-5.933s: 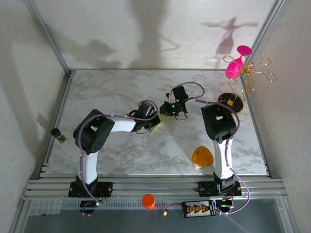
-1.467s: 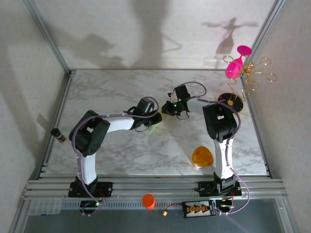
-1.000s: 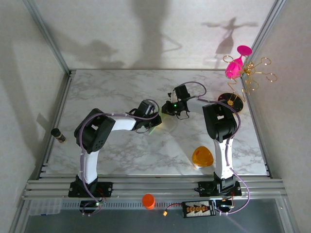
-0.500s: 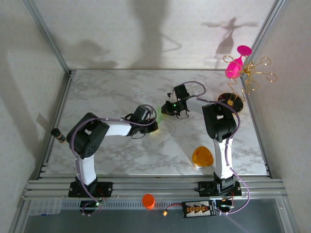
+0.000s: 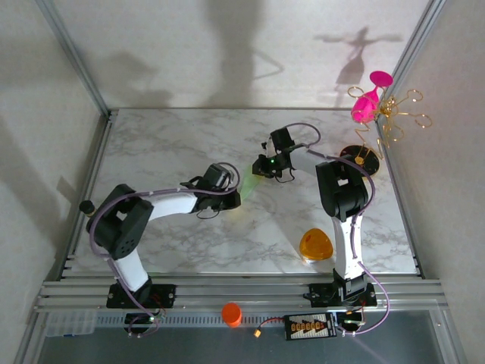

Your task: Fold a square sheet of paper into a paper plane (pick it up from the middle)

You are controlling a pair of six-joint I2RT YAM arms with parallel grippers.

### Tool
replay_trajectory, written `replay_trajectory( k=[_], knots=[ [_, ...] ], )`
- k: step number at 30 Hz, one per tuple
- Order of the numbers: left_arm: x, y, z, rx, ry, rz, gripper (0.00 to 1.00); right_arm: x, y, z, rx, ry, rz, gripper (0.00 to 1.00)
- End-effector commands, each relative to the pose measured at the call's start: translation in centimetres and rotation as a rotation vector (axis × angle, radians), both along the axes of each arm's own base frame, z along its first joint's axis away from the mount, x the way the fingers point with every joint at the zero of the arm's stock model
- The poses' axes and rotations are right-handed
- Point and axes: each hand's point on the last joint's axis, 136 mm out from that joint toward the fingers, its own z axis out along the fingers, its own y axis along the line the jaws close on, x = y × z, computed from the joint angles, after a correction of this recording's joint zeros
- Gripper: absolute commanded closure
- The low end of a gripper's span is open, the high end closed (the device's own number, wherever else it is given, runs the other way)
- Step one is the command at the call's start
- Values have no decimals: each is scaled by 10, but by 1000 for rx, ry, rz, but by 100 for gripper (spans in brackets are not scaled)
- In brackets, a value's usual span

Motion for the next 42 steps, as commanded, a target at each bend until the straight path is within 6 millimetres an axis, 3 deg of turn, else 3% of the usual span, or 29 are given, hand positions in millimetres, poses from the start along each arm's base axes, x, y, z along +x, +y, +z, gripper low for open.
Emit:
replay_trajectory(
  k=[1,3,6,10,14,19,23,26,31,42],
  knots=[
    [22,24,47,-26,-103,97,82,7,2,47,-27,-84,-9,72],
    [32,44,61,-20,-145,171,77,5,0,58,-54,-104,-34,65],
    [43,81,72,11,-187,297,64,-2,-6,60,-135,-104,-91,56],
    [51,129,76,52,-222,452,38,-10,-15,56,-273,-109,-198,44],
    [53,166,77,98,-249,566,17,-18,-5,52,-326,-104,-282,36],
    [50,198,69,117,-255,663,6,-21,10,39,-420,-96,-362,33],
    [47,202,62,117,-243,652,1,-19,7,27,-526,-70,-440,34],
    [45,205,60,132,-248,640,1,-31,14,20,-589,-56,-460,36],
    [44,201,55,134,-236,609,1,-39,20,12,-595,-34,-467,43],
    [45,191,47,96,-207,570,1,-45,11,9,-630,-22,-494,56]
  ],
)
